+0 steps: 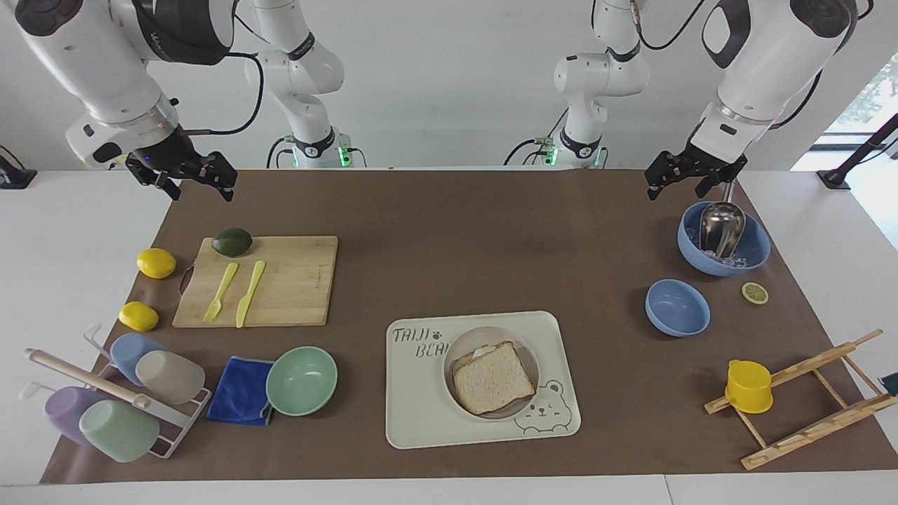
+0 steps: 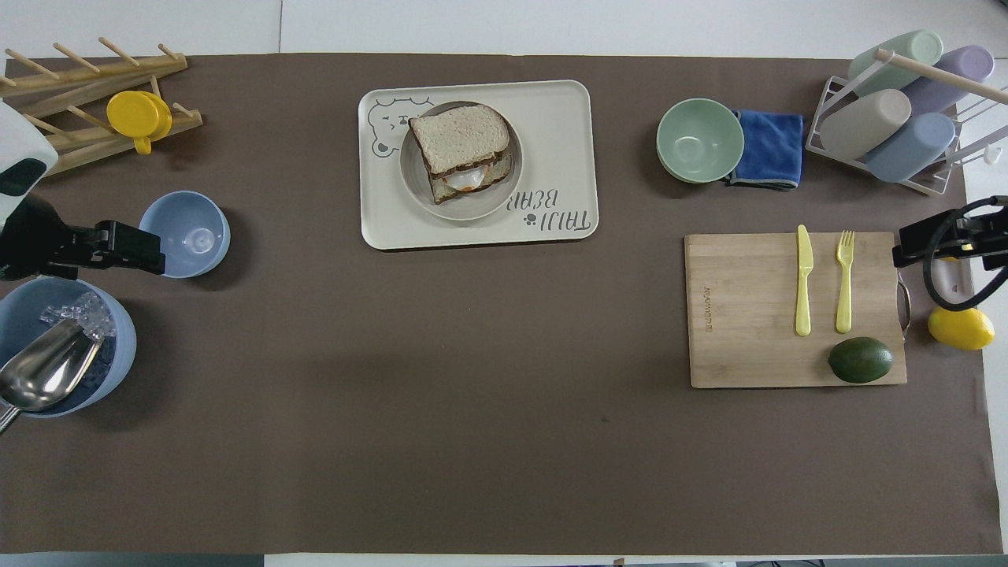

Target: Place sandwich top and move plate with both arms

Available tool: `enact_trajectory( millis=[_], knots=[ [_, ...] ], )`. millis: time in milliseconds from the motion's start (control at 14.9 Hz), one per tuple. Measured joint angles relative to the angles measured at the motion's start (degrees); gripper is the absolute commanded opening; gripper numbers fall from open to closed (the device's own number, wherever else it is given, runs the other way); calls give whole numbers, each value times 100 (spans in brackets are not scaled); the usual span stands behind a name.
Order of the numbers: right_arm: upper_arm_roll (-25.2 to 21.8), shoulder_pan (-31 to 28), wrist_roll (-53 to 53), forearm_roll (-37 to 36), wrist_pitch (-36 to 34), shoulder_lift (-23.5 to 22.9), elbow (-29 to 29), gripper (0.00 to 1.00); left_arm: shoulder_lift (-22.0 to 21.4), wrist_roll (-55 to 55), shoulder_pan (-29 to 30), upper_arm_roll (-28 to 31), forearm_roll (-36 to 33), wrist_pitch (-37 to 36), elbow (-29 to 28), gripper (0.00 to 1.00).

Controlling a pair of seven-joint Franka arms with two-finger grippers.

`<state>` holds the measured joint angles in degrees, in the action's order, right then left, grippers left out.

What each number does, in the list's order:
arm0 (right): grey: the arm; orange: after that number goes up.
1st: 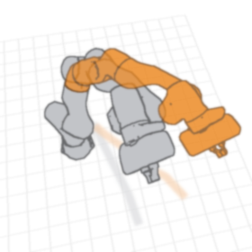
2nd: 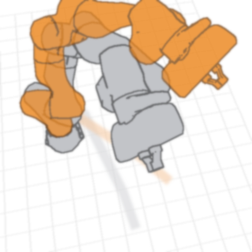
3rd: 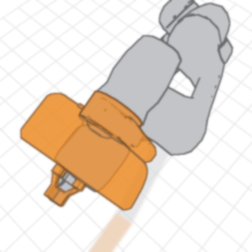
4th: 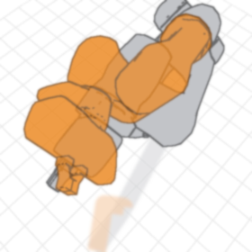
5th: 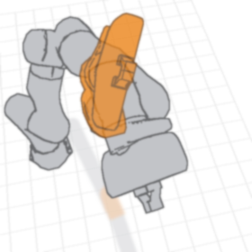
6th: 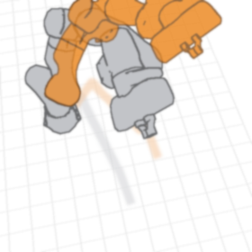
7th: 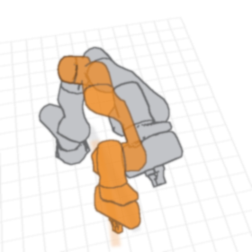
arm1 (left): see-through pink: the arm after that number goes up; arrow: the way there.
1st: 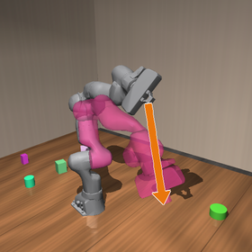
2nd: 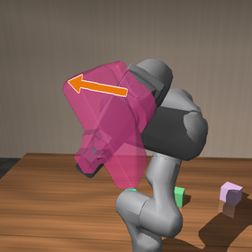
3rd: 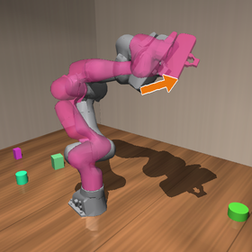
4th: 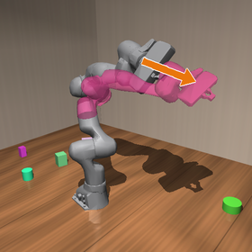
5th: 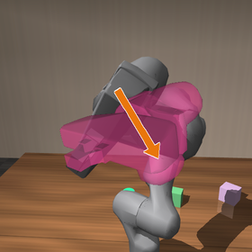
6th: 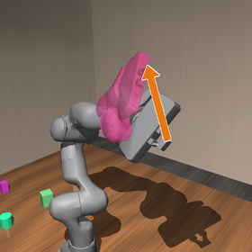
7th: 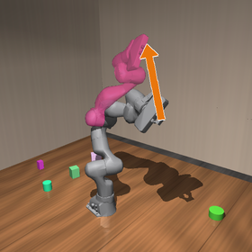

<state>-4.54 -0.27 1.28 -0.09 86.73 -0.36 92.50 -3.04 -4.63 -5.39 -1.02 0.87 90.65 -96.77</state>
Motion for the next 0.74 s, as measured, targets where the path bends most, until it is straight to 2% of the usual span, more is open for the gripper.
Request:
enact_trajectory(
  millis=[737],
  knots=[
    [0, 0, 0, 0, 0, 0, 0, 100, 0, 156, 63, -6, 10, 51, 22, 100]
  ],
)
